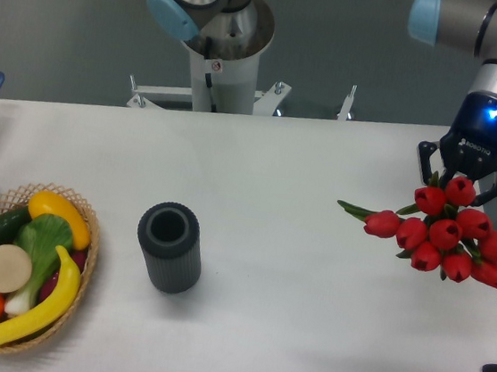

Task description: Insert the flowers into the vase

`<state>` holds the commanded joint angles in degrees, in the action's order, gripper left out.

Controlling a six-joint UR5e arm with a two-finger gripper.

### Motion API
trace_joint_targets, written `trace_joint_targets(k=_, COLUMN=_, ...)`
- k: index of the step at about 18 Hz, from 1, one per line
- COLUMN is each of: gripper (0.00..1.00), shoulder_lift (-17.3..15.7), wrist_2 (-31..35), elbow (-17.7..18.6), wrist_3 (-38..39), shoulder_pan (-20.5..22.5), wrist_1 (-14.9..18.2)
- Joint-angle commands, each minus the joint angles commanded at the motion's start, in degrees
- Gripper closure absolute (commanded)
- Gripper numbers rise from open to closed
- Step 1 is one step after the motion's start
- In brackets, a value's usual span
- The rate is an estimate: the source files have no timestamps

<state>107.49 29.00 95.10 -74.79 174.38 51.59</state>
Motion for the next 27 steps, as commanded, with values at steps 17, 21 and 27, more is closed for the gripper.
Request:
trace_joint_targets(k=17, gripper=0.75, shoulder_lift=-0.3, wrist_2=-1.8, elbow=0.1, wrist_3=0.8, shoulder_pan=-0.5, wrist_1=-0.8)
trace_joint_targets(k=21, gripper=0.75, shoulder_lift=-0.3, wrist_2=-2.5, elbow=0.0, wrist_3=0.8, shoulder_pan=-0.6, wrist_1=-1.1)
trace_joint_targets(k=27, gripper=0.75, shoulder_lift=0.2, wrist_2=-7.2, elbow=0.3, wrist_3=0.2, shoulder_pan=-0.9, wrist_1=-2.3)
